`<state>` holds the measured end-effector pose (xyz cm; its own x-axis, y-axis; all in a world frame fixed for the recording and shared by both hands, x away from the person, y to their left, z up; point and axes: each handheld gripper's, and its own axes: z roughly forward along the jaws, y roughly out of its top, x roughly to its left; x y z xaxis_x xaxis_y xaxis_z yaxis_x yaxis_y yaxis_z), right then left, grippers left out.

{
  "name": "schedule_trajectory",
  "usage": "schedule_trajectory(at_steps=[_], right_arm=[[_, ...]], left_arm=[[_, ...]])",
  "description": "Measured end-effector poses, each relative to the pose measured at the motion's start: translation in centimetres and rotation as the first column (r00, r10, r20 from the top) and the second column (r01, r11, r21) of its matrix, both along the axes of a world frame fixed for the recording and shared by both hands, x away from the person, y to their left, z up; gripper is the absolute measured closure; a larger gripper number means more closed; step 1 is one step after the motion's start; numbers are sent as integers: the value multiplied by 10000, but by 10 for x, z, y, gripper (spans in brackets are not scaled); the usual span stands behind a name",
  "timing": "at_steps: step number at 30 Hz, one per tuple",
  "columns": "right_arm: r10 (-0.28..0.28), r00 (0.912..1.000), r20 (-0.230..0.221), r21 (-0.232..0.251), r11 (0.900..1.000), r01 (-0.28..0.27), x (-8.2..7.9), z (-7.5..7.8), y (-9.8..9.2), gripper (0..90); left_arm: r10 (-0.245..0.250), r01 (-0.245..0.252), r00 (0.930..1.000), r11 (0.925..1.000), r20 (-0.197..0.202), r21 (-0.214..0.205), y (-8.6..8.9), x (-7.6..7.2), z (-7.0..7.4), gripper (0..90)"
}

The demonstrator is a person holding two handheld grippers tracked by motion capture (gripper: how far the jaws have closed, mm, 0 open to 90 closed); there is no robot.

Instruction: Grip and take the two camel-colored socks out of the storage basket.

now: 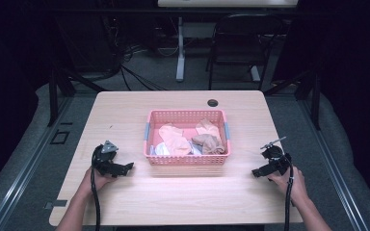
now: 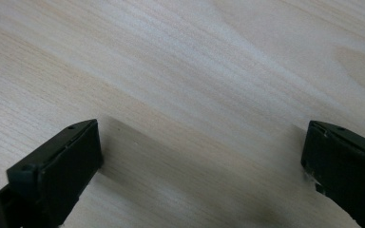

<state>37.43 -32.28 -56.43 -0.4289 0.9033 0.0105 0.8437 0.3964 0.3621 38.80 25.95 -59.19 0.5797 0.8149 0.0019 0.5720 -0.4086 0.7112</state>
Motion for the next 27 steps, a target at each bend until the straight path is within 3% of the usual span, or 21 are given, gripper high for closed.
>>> schedule_trajectory(at_steps=[14, 20, 27], right_arm=[[154, 9999, 69, -81, 9998, -153, 0, 0, -2, 0], [27, 9996, 297, 122, 9999, -31, -2, -1, -2, 0], [-141, 9999, -18, -134, 9998, 141, 1, 0, -1, 0]], left_arm=[[-33, 33, 10000, 10000, 2, 12, 0, 0, 0, 0], [-80, 80, 10000, 10000, 3, -5, 0, 1, 0, 0], [-115, 115, 9999, 9999, 14, -19, -1, 1, 0, 0]])
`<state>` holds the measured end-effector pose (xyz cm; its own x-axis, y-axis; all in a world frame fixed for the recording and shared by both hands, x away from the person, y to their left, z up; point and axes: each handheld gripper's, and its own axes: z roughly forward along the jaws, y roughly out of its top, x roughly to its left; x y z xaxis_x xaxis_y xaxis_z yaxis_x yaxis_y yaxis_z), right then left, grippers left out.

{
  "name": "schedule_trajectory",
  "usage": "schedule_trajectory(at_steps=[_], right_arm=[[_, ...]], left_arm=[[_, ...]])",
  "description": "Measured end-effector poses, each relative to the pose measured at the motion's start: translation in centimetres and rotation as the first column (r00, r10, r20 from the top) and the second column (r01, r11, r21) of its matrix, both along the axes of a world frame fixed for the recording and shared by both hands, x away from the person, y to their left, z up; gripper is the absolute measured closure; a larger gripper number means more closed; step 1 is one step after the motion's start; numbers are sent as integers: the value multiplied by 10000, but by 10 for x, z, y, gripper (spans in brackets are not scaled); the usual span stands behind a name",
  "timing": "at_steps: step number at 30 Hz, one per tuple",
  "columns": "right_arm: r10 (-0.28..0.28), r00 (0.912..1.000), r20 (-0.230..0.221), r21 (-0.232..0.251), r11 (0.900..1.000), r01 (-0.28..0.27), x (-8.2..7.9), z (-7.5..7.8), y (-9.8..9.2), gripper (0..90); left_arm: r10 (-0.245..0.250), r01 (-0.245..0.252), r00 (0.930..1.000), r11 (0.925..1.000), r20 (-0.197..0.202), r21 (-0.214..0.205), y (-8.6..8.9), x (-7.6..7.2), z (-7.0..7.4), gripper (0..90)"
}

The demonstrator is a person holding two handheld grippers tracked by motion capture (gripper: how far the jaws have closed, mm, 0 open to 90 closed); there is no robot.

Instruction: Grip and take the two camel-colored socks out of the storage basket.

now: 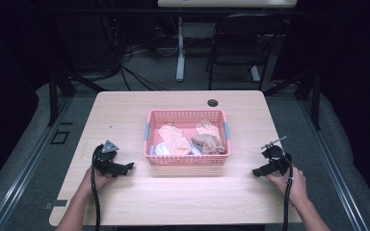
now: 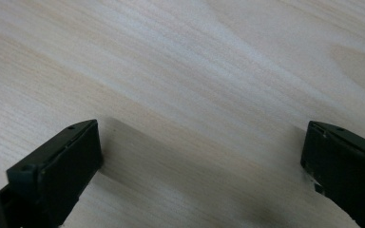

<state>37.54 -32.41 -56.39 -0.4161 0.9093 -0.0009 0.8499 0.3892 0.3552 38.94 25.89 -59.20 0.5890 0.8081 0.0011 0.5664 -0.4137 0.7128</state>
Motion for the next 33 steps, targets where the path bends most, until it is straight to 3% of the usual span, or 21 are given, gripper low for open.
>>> schedule_trajectory(at_steps=[8, 14, 18, 21, 22, 23, 28, 33], right_arm=[[-209, 9988, -452, -205, 9996, 200, 5, 3, -5, 0], [-189, 9989, -421, 296, 9994, 201, 4, 15, -10, 0], [-94, 10000, -27, 649, 9978, 96, 3, 29, -10, 0], [-128, 9999, -59, 1031, 9946, 134, 3, 37, -9, 0], [-46, 9996, -293, 1252, 9921, 82, 5, 42, -8, 0], [-18, 9998, -175, 1345, 9909, 42, 6, 45, -5, 0], [320, 9994, 92, 1136, 9930, -329, 10, 65, 5, 0], [415, 9989, 217, 1126, 9927, -437, 8, 73, 9, 0]], left_arm=[[0, 0, 10000, 10000, -4, 1, 0, 0, 0, 0], [4, -4, 10000, 10000, -8, 4, 0, 0, 0, 0], [0, 0, 10000, 10000, -3, -4, 0, 0, 0, 0], [-11, 11, 10000, 10000, -13, -3, 0, 0, 0, 0], [-30, 30, 10000, 10000, -19, -6, 0, 0, 0, 0], [-37, 37, 10000, 10000, -12, -8, 0, 1, 0, 0], [-26, 26, 10000, 10000, -16, -4, 0, 0, 0, 0], [-27, 27, 10000, 10000, -17, -4, 0, 0, 0, 0]])
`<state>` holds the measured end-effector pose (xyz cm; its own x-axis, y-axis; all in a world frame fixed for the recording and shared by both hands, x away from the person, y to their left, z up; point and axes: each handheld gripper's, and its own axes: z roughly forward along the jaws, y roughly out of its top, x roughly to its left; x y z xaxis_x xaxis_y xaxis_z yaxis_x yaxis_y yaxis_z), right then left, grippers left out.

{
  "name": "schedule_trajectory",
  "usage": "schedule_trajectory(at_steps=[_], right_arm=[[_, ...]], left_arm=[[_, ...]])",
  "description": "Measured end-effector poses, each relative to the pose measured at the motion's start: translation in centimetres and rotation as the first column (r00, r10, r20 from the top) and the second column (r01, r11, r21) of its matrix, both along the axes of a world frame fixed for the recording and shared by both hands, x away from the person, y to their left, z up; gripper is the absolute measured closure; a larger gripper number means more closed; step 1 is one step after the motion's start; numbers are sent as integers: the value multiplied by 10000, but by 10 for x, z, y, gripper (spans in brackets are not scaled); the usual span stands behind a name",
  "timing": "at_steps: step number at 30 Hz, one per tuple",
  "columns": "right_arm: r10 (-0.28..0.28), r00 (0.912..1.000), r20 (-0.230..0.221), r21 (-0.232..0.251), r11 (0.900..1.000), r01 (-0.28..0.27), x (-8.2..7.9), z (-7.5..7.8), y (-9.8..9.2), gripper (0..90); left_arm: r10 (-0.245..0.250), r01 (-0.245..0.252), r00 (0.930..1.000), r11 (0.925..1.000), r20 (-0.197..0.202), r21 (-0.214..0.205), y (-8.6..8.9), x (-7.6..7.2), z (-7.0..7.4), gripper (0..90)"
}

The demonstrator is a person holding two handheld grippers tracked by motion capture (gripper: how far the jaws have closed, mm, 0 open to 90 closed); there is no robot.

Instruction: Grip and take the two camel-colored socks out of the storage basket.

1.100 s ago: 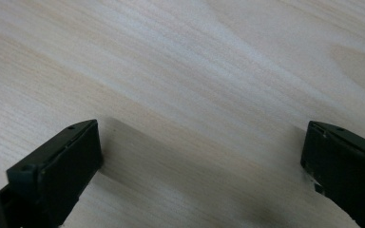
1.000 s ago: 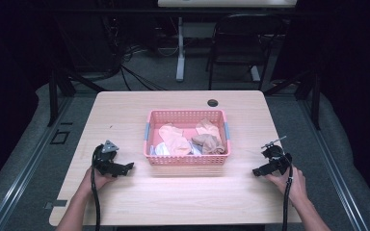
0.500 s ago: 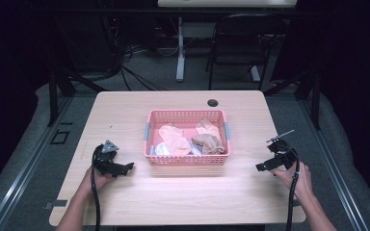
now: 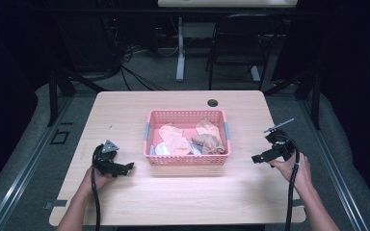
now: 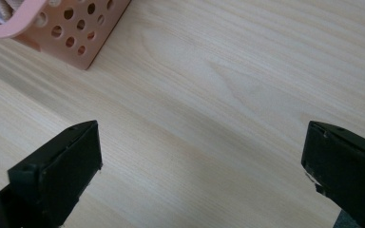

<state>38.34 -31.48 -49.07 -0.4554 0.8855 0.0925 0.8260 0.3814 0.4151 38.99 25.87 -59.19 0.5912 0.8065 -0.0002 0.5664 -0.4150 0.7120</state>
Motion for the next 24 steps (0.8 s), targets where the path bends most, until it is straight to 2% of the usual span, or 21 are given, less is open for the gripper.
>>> schedule_trajectory(at_steps=[3, 4, 6, 8, 14, 24], right_arm=[[214, 9997, -88, -53, 9998, -214, -1, 6, 2, 0], [93, 9999, 85, 91, 9999, -94, -2, 7, 4, 0], [311, 9995, 43, -39, 9995, -311, -3, 14, 6, 0], [389, 9990, 235, 85, 9992, -391, -3, 19, 10, 0], [726, 9962, 477, 9, 9974, -727, -1, 40, 24, 0], [1303, 9885, 767, -373, 9911, -1278, 3, 63, 46, 0]], left_arm=[[0, 0, 10000, 10000, -2, 0, 0, 0, 0, 0], [3, -3, 10000, 10000, -2, 0, 0, 0, 0, 0], [3, -3, 10000, 10000, -2, 1, 0, 0, 0, 0], [3, -3, 10000, 10000, 0, 0, 0, 0, 0, 0], [14, -14, 10000, 10000, -2, 0, 0, 0, 0, 0], [15, -15, 10000, 10000, -1, -2, 0, 0, 0, 0]])
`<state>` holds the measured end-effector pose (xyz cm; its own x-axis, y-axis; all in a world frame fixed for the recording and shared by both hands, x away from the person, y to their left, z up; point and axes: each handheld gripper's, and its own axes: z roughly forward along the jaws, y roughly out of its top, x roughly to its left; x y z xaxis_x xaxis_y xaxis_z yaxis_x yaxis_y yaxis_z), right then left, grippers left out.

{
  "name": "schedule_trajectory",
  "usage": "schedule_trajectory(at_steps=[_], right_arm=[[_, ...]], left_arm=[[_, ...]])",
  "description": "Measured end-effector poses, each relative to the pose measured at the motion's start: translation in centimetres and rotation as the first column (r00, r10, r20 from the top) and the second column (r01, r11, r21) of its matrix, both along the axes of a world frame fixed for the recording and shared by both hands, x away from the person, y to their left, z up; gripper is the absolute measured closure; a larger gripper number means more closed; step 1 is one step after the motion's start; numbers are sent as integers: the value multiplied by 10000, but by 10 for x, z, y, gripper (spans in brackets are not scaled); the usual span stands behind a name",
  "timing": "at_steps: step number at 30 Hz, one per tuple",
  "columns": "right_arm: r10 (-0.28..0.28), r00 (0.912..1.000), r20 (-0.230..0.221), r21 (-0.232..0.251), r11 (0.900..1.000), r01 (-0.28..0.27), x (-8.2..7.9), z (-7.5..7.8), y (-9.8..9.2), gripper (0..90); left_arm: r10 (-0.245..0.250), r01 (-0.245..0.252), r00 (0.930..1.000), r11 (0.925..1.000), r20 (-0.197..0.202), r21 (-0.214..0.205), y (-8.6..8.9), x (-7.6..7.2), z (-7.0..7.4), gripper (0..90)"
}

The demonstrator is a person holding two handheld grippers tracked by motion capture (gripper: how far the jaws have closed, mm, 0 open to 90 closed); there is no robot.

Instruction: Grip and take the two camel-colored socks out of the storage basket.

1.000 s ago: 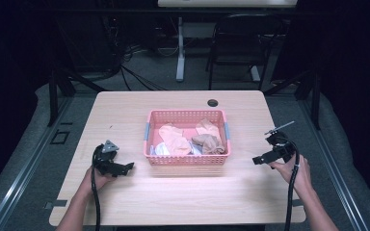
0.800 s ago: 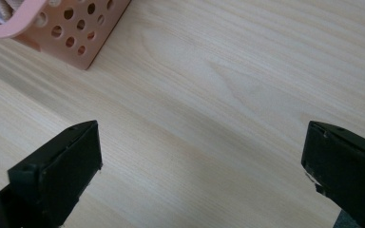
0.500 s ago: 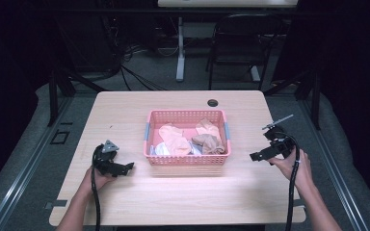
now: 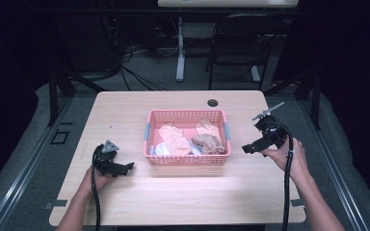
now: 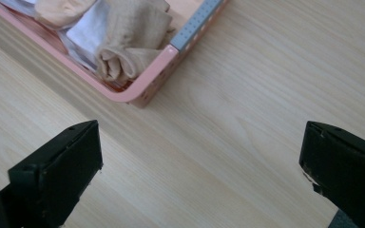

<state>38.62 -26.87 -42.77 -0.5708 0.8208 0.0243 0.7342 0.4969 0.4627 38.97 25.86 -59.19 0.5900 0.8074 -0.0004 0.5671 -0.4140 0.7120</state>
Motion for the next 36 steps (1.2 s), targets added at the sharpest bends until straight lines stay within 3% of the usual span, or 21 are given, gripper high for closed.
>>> schedule_trajectory(at_steps=[19, 29, 36], right_arm=[[1223, 9923, -204, -224, 9922, -1227, 18, 13, 61, 19], [1803, 9822, -524, 187, 9836, -1796, 31, -5, 89, 54], [2024, 9763, -762, 404, 9790, -1998, 36, -19, 105, 177]], left_arm=[[-21, 21, 10000, 10000, 5, 15, 0, 0, 0, 0], [-20, 20, 10000, 10000, 2, 14, 0, 0, 0, 0], [-6, 6, 10000, 10000, 0, 4, 0, 0, 0, 0]])
